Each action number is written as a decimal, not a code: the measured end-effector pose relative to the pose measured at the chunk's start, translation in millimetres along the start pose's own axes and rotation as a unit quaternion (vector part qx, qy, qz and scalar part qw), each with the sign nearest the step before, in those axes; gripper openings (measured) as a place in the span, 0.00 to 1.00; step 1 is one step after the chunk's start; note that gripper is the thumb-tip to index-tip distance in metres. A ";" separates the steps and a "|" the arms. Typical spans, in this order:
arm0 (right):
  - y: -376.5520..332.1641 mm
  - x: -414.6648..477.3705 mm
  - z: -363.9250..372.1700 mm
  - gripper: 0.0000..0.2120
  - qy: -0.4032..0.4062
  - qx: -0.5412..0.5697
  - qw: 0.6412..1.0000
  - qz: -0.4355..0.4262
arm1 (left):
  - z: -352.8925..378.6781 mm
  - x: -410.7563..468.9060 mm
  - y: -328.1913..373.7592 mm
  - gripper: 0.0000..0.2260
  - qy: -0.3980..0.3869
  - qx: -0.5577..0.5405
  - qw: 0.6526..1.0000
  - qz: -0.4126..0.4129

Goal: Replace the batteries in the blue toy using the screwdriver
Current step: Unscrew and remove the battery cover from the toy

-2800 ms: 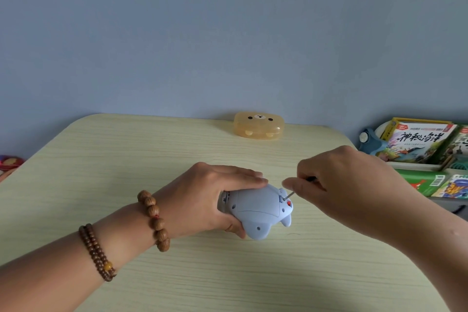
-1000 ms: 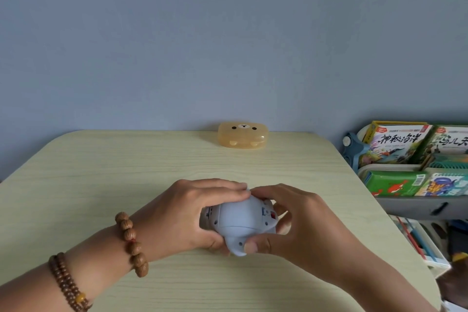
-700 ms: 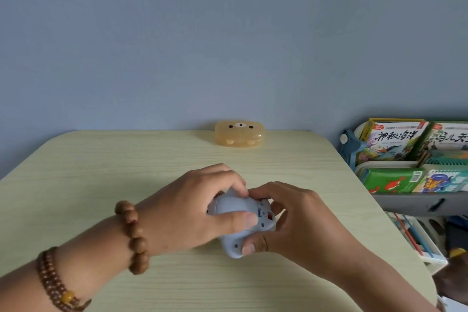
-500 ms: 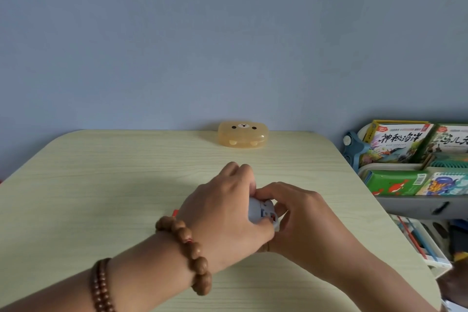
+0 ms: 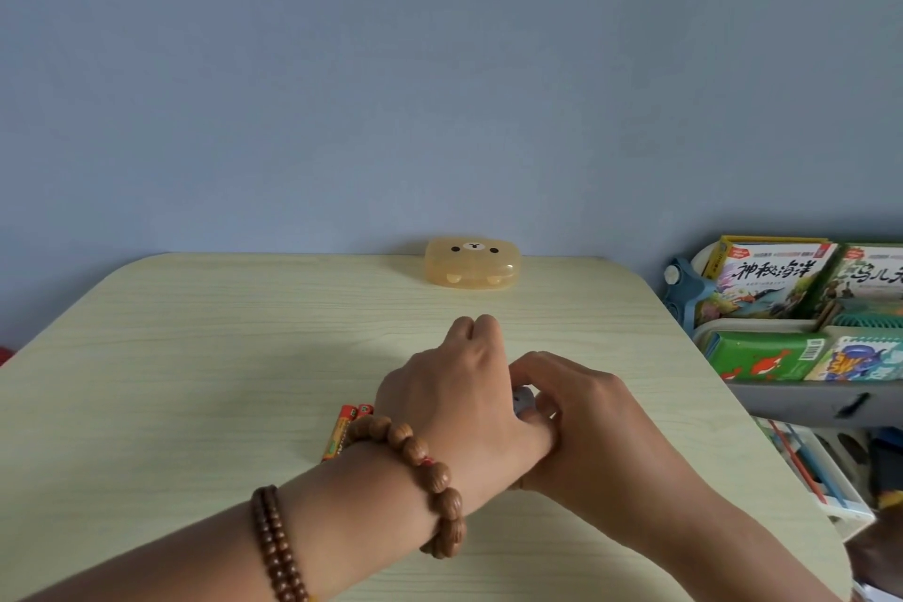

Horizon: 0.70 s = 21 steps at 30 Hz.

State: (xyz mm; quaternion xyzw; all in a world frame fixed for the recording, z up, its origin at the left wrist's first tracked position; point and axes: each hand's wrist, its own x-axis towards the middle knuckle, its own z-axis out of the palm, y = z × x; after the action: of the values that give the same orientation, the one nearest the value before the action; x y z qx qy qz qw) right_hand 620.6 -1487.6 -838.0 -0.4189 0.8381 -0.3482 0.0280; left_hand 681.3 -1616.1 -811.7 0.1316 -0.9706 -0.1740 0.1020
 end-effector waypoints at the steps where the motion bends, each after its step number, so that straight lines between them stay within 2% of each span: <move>1: -1.2 0.3 -0.2 0.22 0.005 0.006 1.000 -0.003 | 0.0 1.3 -0.3 0.16 -0.003 -0.002 1.000 -0.005; 5: -4.0 2.2 -1.7 0.24 0.012 0.010 1.000 -0.009 | 1.1 4.7 -0.9 0.15 -0.006 -0.012 1.000 -0.014; 11: -6.2 3.0 -2.2 0.20 0.019 0.013 1.000 0.008 | 3.4 7.8 -0.6 0.12 0.005 -0.014 1.000 -0.016; 21: -15.9 -1.3 -2.2 0.21 0.012 0.059 0.995 0.076 | 3.9 12.2 -1.9 0.12 0.001 -0.011 1.000 0.003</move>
State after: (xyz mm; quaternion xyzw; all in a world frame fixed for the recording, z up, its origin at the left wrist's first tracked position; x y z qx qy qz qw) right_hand 631.5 -1491.9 -827.0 -0.3475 0.8457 -0.3990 0.0688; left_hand 669.2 -1620.1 -814.1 0.1276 -0.9689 -0.1846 0.1046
